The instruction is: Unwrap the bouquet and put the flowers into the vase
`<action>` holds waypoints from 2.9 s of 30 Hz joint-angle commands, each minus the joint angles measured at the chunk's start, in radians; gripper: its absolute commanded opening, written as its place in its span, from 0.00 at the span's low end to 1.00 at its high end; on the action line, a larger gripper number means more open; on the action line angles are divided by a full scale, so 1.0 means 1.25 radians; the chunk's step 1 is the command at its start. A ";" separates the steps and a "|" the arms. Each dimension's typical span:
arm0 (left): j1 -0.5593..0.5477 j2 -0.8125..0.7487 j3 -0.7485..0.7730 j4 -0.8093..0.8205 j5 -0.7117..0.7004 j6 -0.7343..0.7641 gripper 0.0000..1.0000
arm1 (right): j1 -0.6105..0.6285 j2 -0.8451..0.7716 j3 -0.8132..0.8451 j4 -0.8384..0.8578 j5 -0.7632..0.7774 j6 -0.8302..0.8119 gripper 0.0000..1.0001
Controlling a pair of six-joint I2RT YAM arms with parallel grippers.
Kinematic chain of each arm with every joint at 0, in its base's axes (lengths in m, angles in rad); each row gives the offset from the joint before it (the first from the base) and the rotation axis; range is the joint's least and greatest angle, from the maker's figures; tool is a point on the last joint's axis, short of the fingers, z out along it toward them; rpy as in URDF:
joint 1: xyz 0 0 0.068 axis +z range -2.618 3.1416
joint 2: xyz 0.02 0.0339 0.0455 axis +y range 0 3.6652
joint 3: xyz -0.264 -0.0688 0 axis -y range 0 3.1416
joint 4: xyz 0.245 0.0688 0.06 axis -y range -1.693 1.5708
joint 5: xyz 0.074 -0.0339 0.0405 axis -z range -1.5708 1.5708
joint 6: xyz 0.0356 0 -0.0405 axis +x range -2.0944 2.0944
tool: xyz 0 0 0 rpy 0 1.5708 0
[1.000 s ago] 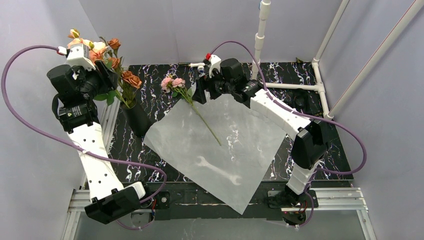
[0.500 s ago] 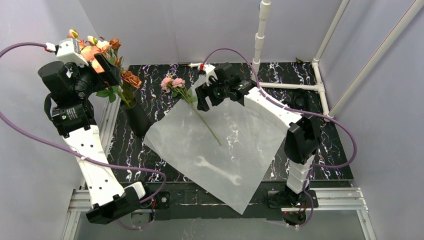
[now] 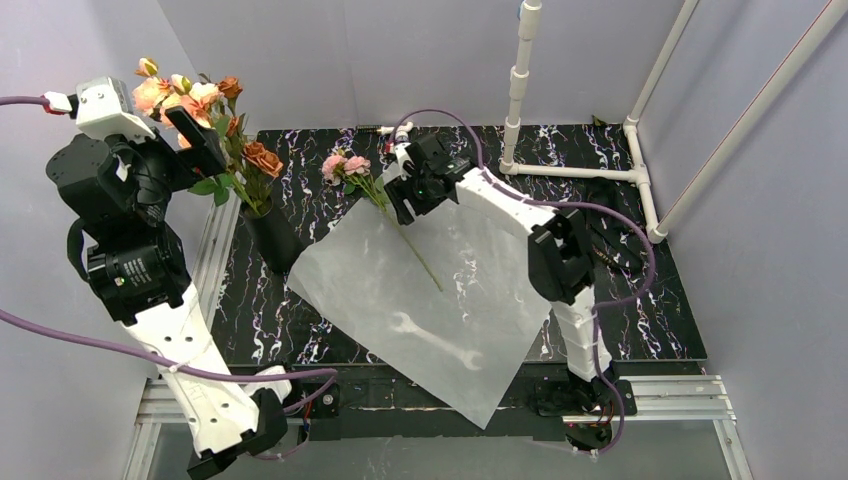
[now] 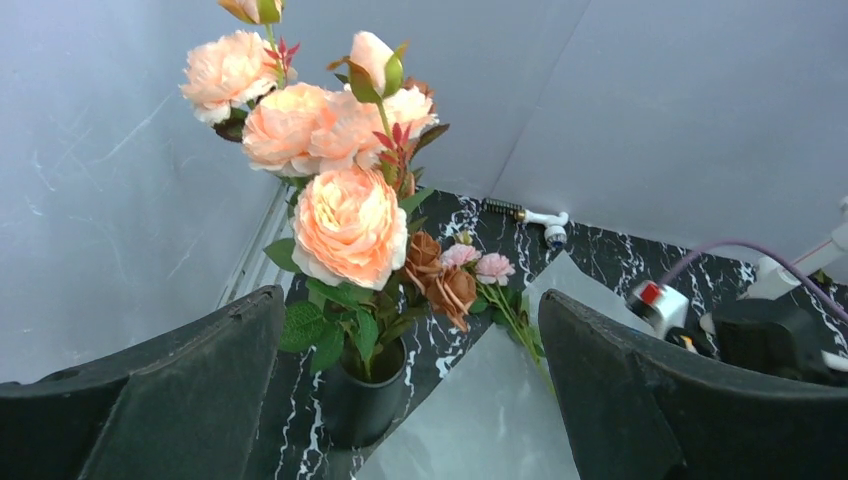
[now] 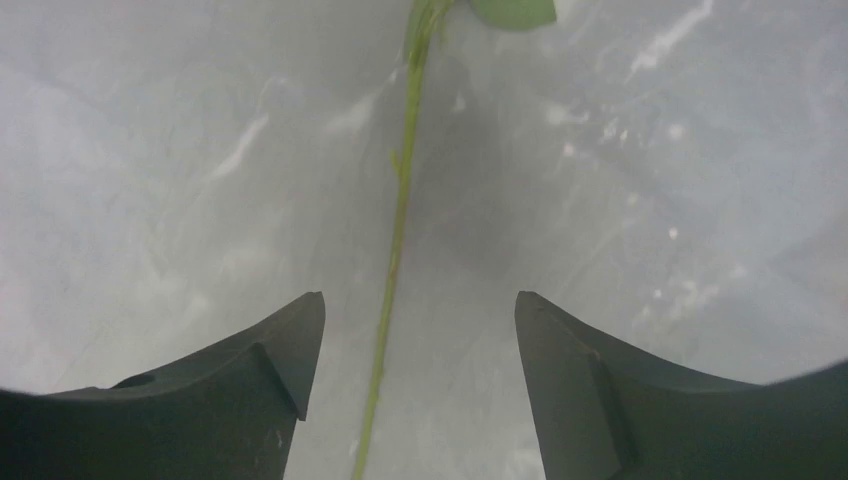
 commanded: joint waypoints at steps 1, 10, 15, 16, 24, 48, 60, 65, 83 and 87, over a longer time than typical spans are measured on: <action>0.004 -0.032 -0.008 -0.069 0.084 0.032 0.98 | 0.012 0.102 0.124 -0.020 0.044 -0.012 0.76; 0.003 -0.099 -0.097 -0.156 0.341 0.029 0.98 | 0.037 0.218 0.189 0.010 0.055 -0.039 0.71; 0.004 -0.121 -0.126 -0.182 0.338 0.029 0.98 | 0.039 0.246 0.187 0.013 0.066 -0.036 0.54; 0.003 -0.127 -0.133 -0.185 0.334 0.033 0.98 | 0.040 0.249 0.188 0.011 0.073 -0.032 0.48; 0.003 -0.121 -0.125 -0.201 0.390 0.018 0.98 | 0.039 0.190 0.182 0.008 0.076 0.012 0.01; 0.002 -0.063 -0.192 0.159 0.608 -0.280 0.98 | 0.043 -0.472 -0.264 0.447 -0.130 0.194 0.01; -0.184 0.060 -0.111 0.259 0.515 -0.347 0.88 | 0.130 -0.603 -0.337 0.438 -0.183 0.082 0.01; -0.252 0.091 -0.087 0.284 0.479 -0.358 0.75 | 0.186 -0.613 -0.339 0.423 -0.160 0.033 0.01; -0.279 0.034 -0.192 0.435 0.511 -0.447 0.59 | 0.215 -0.596 -0.353 0.417 -0.084 0.044 0.01; -0.280 0.030 -0.196 0.446 0.505 -0.456 0.64 | 0.215 -0.597 -0.364 0.417 -0.083 0.044 0.01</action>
